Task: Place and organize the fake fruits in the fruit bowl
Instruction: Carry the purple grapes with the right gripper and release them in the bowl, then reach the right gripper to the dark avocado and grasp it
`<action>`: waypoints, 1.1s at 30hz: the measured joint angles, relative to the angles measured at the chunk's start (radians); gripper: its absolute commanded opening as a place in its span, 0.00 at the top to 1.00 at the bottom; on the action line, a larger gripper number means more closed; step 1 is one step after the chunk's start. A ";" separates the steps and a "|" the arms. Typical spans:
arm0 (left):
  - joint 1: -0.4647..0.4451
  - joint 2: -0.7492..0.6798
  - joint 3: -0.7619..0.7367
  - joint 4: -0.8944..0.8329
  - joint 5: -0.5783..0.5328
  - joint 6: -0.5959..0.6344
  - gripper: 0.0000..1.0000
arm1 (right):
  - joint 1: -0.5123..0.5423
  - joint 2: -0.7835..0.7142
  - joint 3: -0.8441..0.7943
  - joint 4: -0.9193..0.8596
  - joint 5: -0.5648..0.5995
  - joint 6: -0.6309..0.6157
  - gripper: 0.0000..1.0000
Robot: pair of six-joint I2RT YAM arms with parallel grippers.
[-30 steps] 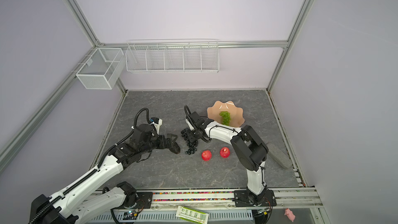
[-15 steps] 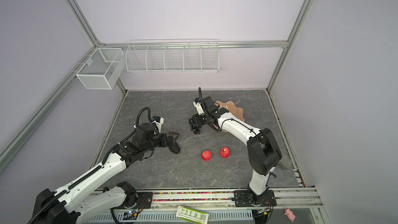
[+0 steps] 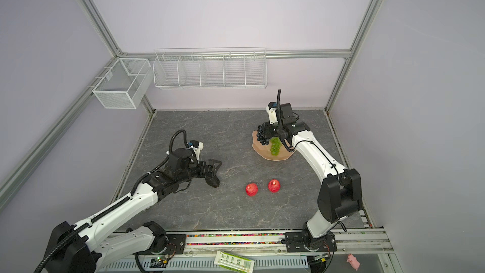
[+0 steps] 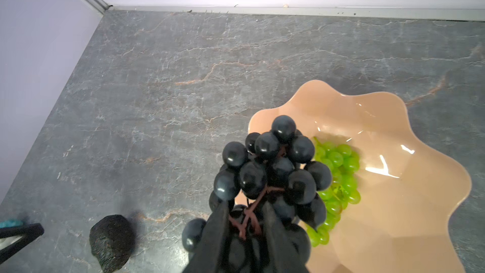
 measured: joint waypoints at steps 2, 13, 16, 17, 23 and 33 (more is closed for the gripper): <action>0.000 0.025 0.002 0.020 0.034 0.003 0.01 | -0.017 0.021 0.000 0.012 -0.012 0.000 0.75; 0.000 0.093 0.053 0.077 0.111 0.008 0.01 | -0.034 0.190 -0.005 0.082 -0.023 -0.015 0.70; 0.000 0.093 0.053 0.073 0.112 0.014 0.01 | -0.034 0.217 -0.005 0.087 -0.013 -0.029 0.58; 0.000 0.092 0.053 0.070 0.112 0.016 0.01 | -0.034 0.224 -0.006 0.087 -0.008 -0.031 0.55; 0.000 0.084 0.055 0.060 0.112 0.026 0.01 | -0.034 0.242 -0.006 0.082 0.034 -0.058 0.31; 0.000 0.079 0.080 0.014 0.098 0.026 0.01 | 0.003 0.160 -0.025 0.057 0.122 -0.095 0.01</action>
